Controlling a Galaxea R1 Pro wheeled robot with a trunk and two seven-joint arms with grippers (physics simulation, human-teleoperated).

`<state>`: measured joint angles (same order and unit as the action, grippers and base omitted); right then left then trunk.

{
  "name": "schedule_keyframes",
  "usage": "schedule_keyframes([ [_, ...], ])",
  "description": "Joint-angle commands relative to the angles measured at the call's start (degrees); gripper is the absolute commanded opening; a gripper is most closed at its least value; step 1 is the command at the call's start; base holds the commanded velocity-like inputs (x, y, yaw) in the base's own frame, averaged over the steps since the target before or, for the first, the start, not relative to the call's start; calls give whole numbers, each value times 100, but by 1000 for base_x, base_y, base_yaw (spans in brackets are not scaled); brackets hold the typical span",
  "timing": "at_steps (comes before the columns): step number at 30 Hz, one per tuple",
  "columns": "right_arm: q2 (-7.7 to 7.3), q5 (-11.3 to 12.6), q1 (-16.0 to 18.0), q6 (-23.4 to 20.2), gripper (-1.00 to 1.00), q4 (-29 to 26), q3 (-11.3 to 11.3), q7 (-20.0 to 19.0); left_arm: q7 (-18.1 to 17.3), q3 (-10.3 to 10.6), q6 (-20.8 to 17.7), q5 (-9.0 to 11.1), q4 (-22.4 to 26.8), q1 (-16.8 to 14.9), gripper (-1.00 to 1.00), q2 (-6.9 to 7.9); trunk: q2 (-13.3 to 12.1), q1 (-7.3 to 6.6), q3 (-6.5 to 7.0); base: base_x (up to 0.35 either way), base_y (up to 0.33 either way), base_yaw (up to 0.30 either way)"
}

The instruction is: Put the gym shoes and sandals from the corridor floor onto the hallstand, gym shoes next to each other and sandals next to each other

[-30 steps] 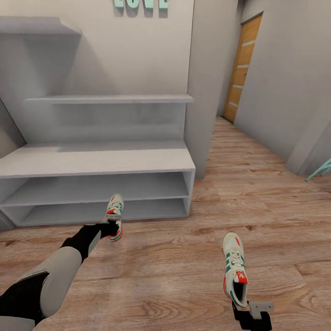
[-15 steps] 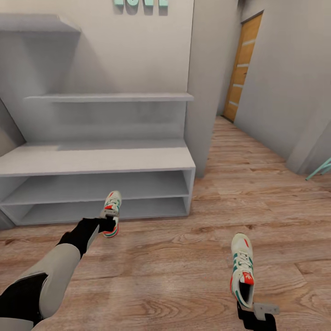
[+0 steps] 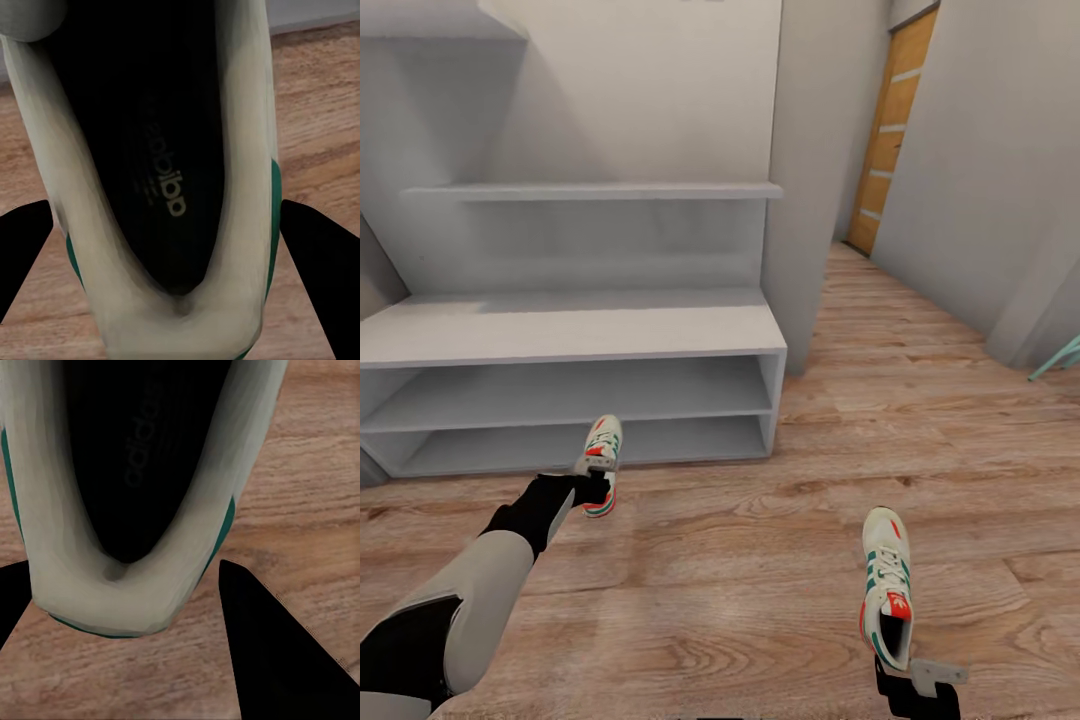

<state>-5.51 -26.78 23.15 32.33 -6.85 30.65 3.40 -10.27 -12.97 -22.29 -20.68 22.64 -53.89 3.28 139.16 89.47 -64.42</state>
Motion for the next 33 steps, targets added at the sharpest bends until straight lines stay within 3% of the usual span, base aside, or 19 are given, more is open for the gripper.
schedule_keyframes([
  [1,1,-55,5,19,-100,8,20,46,-45,-46,-23,-59,12,-2,-100,-5,44,21,-32,0,0,0],
  [6,5,-55,5,19,-100,8,19,46,-45,-47,-21,-59,13,6,-100,-3,244,131,-148,0,0,0],
  [22,-43,-64,5,27,-100,8,11,38,-44,-38,12,-62,49,26,-100,-51,244,131,-155,3,0,0],
  [33,-46,-64,5,26,-100,13,11,38,-25,-50,13,-59,56,19,-100,-47,244,131,-155,267,0,0],
])
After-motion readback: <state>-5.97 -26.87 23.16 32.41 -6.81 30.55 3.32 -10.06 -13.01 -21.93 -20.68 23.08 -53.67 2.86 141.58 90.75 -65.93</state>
